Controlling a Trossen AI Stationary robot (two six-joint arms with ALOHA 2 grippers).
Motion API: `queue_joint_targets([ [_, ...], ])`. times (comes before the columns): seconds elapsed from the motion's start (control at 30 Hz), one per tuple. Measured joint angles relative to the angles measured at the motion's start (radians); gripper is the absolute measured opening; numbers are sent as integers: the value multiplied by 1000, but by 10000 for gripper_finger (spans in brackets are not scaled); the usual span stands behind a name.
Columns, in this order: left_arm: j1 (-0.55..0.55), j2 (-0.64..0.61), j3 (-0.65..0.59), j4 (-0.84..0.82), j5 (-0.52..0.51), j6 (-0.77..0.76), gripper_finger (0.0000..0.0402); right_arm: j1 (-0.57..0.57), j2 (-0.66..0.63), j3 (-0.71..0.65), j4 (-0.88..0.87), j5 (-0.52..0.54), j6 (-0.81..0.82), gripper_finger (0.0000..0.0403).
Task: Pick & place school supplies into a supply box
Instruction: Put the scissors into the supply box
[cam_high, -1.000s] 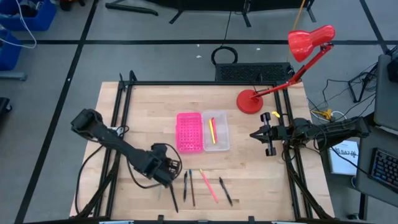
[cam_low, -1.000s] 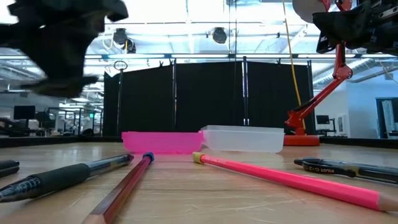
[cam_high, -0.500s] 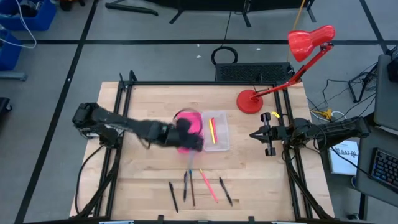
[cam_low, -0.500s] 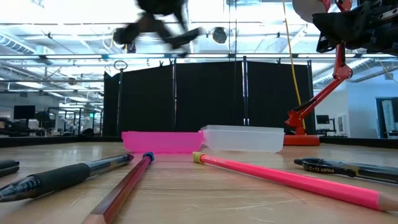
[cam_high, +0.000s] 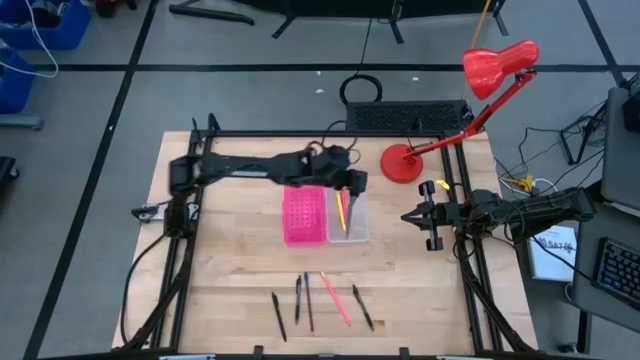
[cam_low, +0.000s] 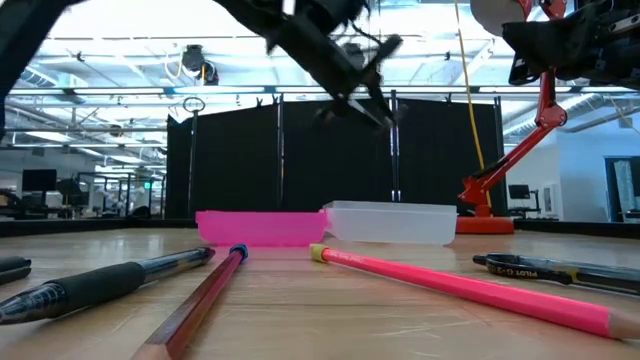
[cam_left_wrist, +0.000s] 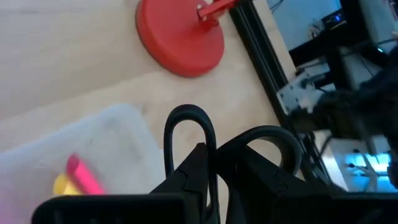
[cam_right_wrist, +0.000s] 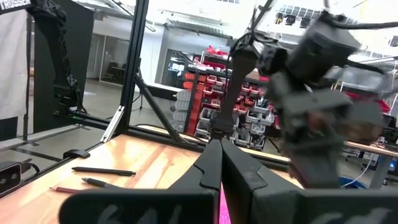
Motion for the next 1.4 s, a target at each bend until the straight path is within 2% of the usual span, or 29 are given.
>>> queue_joint_targets([
  [0.2,14,112,112,-52,-7,7,63,0,0,0,-1,0,0,0],
  [0.33,3,125,117,-133,-106,6,63,0,0,0,-17,0,0,0],
  [0.47,-12,124,117,-248,-212,-64,63,0,0,0,-19,0,29,0],
  [0.9,-41,148,118,-291,-293,-78,63,0,0,0,-14,0,35,0],
  [1.4,-29,198,118,-285,-237,-105,63,0,0,0,-14,0,34,0],
])
